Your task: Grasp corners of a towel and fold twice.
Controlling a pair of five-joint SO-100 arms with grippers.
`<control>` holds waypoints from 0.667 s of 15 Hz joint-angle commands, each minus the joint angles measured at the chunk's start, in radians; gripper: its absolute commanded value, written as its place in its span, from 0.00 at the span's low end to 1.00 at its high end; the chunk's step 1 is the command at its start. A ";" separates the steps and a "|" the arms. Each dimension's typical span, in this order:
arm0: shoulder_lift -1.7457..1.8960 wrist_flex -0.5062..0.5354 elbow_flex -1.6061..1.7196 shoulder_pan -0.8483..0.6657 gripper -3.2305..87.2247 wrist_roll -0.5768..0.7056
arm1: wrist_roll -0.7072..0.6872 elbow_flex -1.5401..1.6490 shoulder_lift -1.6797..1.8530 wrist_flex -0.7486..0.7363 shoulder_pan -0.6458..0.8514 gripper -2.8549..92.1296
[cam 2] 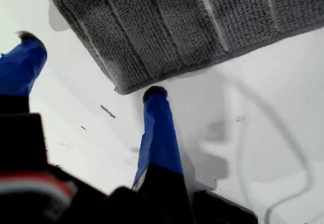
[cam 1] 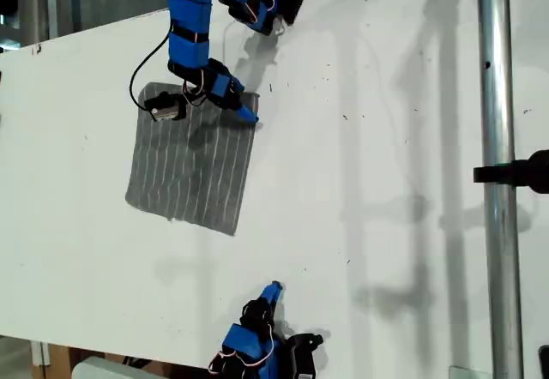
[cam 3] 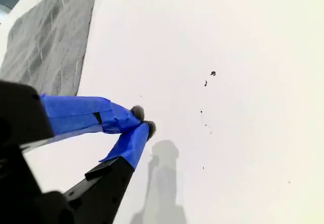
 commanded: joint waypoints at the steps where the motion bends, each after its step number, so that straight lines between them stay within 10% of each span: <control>1: 0.005 0.006 0.002 -0.003 0.02 -0.014 | -0.026 -0.025 -0.026 -0.040 0.035 0.43; 4: 0.005 0.006 0.002 -0.006 0.02 -0.023 | -0.041 -0.051 -0.083 -0.052 0.054 0.35; 6: 0.005 0.006 0.002 -0.008 0.02 -0.029 | -0.028 -0.092 -0.143 -0.038 0.051 0.03; 10: 0.005 -0.023 -0.032 -0.069 0.02 0.020 | -0.023 -0.100 -0.144 -0.052 0.012 0.03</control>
